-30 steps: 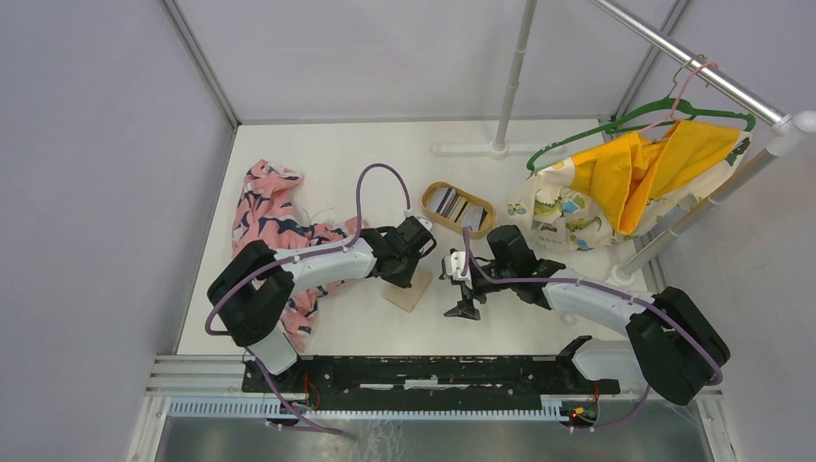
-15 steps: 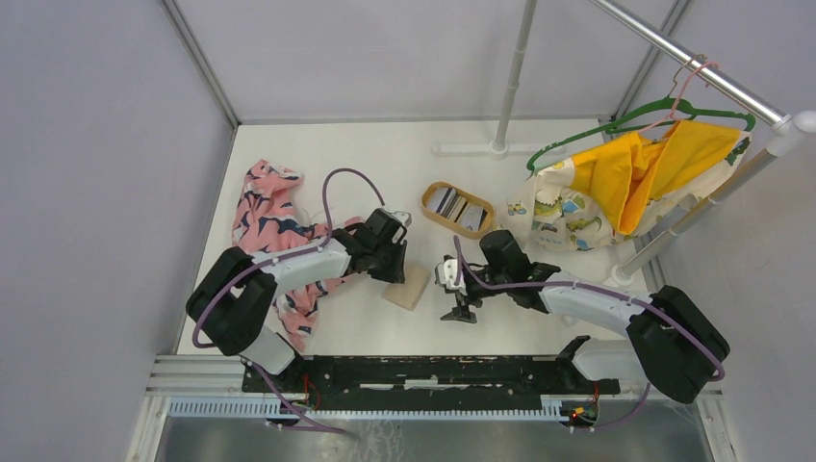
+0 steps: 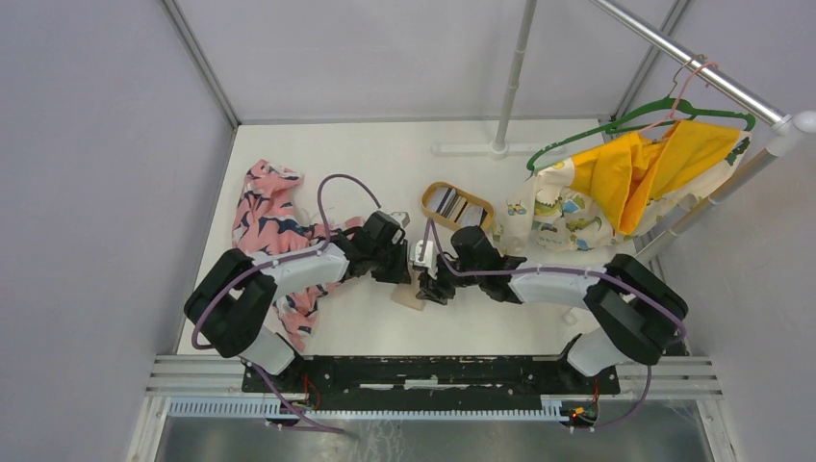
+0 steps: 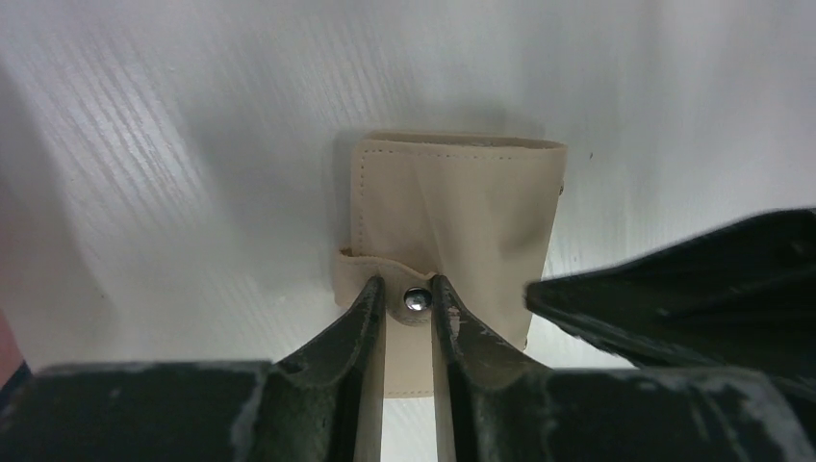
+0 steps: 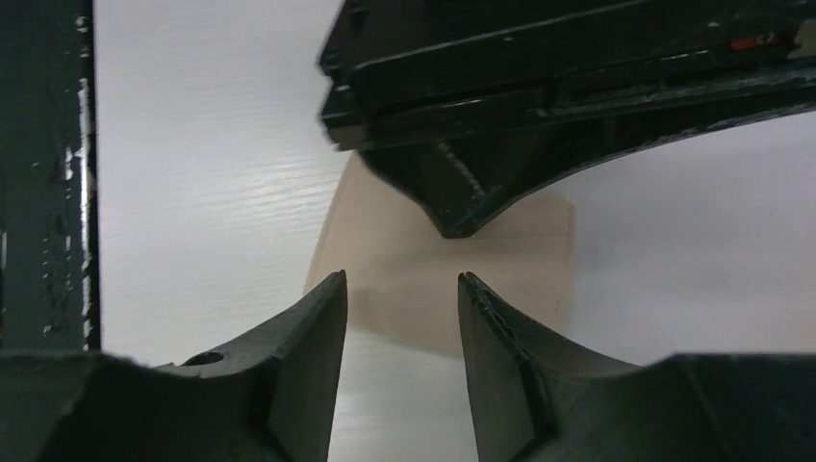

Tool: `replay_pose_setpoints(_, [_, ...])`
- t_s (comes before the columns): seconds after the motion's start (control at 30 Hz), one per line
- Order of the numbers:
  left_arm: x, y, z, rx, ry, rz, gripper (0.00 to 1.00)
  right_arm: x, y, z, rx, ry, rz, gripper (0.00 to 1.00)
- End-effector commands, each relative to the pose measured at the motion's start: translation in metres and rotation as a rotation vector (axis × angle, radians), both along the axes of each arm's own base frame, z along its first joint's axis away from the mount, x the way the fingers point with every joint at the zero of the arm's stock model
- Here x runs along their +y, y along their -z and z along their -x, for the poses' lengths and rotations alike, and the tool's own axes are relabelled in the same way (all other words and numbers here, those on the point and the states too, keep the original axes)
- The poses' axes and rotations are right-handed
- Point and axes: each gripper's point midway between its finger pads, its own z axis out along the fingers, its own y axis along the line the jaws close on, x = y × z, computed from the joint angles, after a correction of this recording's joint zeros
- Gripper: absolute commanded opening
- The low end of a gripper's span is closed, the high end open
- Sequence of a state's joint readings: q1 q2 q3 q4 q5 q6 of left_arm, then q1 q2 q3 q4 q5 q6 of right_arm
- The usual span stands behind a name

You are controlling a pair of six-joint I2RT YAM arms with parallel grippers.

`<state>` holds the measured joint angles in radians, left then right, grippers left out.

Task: Put the credit cards into the card holder
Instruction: Open the card holder at the center of the board.

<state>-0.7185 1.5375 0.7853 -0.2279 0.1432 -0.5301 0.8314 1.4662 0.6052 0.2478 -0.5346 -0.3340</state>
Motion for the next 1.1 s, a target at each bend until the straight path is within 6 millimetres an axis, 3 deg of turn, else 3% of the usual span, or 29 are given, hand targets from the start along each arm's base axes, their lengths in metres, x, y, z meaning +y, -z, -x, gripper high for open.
replay_pose_setpoints(0.0, [-0.011,0.000,0.012,0.043,-0.007,0.056,0.02,0.015,0.001,-0.026,0.042,0.118,0.006,0.48])
replay_pose_setpoints(0.27, [-0.008,-0.007,0.011,0.013,-0.004,0.085,0.02,-0.017,0.053,-0.033,0.064,0.184,0.234,0.31])
replay_pose_setpoints(0.5, [0.016,-0.020,-0.004,-0.012,-0.085,0.155,0.02,-0.033,0.062,-0.039,0.057,0.199,0.298,0.25])
replay_pose_setpoints(0.7, [0.007,-0.047,-0.007,-0.070,-0.088,0.271,0.03,-0.020,0.048,-0.028,0.069,0.093,0.237,0.30])
replay_pose_setpoints(0.87, [0.029,-0.058,-0.011,-0.154,-0.192,0.239,0.21,-0.018,0.032,-0.024,0.055,0.012,0.191,0.37])
replay_pose_setpoints(1.07, [0.038,-0.067,0.003,-0.188,-0.223,0.304,0.35,-0.020,0.013,-0.014,0.024,-0.101,0.153,0.49])
